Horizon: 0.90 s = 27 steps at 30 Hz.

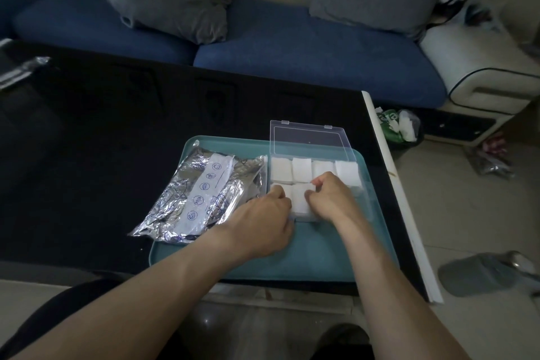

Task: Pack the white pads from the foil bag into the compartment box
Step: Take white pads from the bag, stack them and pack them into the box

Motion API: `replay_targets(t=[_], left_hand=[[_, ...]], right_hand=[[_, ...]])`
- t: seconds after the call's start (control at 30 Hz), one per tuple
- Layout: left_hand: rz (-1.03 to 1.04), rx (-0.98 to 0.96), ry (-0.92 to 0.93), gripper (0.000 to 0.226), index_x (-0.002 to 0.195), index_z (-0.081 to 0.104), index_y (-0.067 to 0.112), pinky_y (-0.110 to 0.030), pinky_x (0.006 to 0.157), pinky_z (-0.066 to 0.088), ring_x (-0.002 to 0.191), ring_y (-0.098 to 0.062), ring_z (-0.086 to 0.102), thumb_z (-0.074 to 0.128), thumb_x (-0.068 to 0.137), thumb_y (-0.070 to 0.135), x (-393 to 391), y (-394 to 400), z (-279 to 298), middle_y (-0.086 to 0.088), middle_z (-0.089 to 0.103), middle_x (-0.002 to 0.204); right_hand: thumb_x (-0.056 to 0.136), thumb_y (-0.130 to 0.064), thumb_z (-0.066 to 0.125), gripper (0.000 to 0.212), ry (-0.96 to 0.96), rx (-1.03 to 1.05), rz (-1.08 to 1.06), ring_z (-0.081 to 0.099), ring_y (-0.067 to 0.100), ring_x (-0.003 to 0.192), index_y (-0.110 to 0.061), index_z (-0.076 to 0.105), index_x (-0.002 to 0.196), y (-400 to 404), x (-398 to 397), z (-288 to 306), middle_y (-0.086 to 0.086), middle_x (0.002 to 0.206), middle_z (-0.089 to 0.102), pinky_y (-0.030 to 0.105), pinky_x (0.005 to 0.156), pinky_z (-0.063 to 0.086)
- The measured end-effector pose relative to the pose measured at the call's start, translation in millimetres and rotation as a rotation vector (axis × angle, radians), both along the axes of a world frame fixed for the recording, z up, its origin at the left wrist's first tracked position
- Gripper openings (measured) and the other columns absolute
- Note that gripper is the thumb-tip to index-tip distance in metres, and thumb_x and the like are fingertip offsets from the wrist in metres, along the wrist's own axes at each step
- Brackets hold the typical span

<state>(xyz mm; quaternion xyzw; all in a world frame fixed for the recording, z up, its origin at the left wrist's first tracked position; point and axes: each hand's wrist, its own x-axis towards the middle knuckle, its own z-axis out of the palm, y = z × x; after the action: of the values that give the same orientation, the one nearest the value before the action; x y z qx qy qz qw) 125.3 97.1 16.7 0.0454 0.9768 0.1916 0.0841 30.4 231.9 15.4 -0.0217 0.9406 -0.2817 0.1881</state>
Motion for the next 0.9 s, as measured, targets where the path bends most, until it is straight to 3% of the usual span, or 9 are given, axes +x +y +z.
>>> replay_targets(t=[0.1, 0.27, 0.4, 0.53, 0.7, 0.83, 0.9], left_hand=[[-0.011, -0.009, -0.009, 0.03, 0.111, 0.058, 0.007, -0.048, 0.09, 0.049, 0.101, -0.036, 0.062, 0.047, 0.097, 0.031, -1, 1, 0, -0.011, 0.048, 0.119], [-0.024, -0.047, -0.007, 0.033, 0.115, 0.056, 0.007, -0.048, 0.092, 0.048, 0.104, -0.037, 0.061, 0.048, 0.097, 0.033, -1, 3, -2, -0.011, 0.046, 0.121], [-0.027, -0.032, -0.011, 0.034, 0.116, 0.056, 0.008, -0.048, 0.094, 0.047, 0.104, -0.036, 0.061, 0.048, 0.096, 0.035, -1, 1, -3, -0.01, 0.046, 0.12], [-0.026, -0.021, -0.02, 0.035, 0.117, 0.056, 0.009, -0.046, 0.095, 0.047, 0.106, -0.035, 0.06, 0.049, 0.096, 0.035, 0, -1, -3, -0.01, 0.045, 0.122], [-0.006, -0.01, -0.029, 0.037, 0.119, 0.056, 0.01, -0.046, 0.096, 0.047, 0.108, -0.034, 0.06, 0.05, 0.095, 0.037, -3, -2, -3, -0.01, 0.046, 0.124], [-0.003, -0.005, -0.017, 0.038, 0.122, 0.057, 0.01, -0.046, 0.095, 0.048, 0.107, -0.034, 0.061, 0.05, 0.095, 0.037, -3, -2, -2, -0.01, 0.049, 0.123], [0.02, 0.08, 0.094, 0.034, 0.12, 0.062, 0.012, -0.041, 0.092, 0.05, 0.102, -0.032, 0.064, 0.051, 0.095, 0.031, -3, -4, 5, -0.01, 0.056, 0.121]], right_hand=[[0.098, -0.021, 0.059, 0.024, 0.079, 0.015, -0.054, 0.061, 0.025, 0.112, -0.012, 0.065, 0.12, -1, 0, -1, 0.007, 0.122, 0.067, 0.022, 0.08, 0.039], [0.098, -0.025, 0.058, 0.045, 0.007, 0.003, -0.14, 0.059, 0.032, 0.119, -0.001, 0.046, 0.134, -2, -1, -8, 0.015, 0.129, 0.063, 0.027, 0.079, 0.038], [0.095, -0.028, 0.066, 0.044, 0.08, 0.049, -0.115, 0.064, 0.032, 0.108, -0.001, 0.049, 0.125, -1, -1, -10, 0.013, 0.116, 0.068, 0.027, 0.074, 0.041], [0.094, -0.025, 0.069, 0.025, 0.098, 0.032, -0.063, 0.061, 0.025, 0.091, -0.009, 0.056, 0.107, 0, 0, -9, 0.004, 0.099, 0.064, 0.026, 0.073, 0.038], [0.094, -0.021, 0.065, 0.014, 0.051, -0.045, 0.004, 0.06, 0.022, 0.095, -0.016, 0.053, 0.099, 0, 2, -9, 0.001, 0.1, 0.063, 0.027, 0.074, 0.037], [0.089, -0.029, 0.074, 0.03, 0.235, 0.159, 0.087, 0.063, 0.026, 0.096, -0.011, 0.056, 0.104, -1, 9, -6, 0.003, 0.101, 0.067, 0.031, 0.073, 0.044], [0.084, -0.026, 0.076, 0.023, 0.33, 0.167, 0.083, 0.063, 0.025, 0.091, -0.013, 0.06, 0.095, -2, 9, 1, 0.002, 0.094, 0.069, 0.032, 0.071, 0.046]])
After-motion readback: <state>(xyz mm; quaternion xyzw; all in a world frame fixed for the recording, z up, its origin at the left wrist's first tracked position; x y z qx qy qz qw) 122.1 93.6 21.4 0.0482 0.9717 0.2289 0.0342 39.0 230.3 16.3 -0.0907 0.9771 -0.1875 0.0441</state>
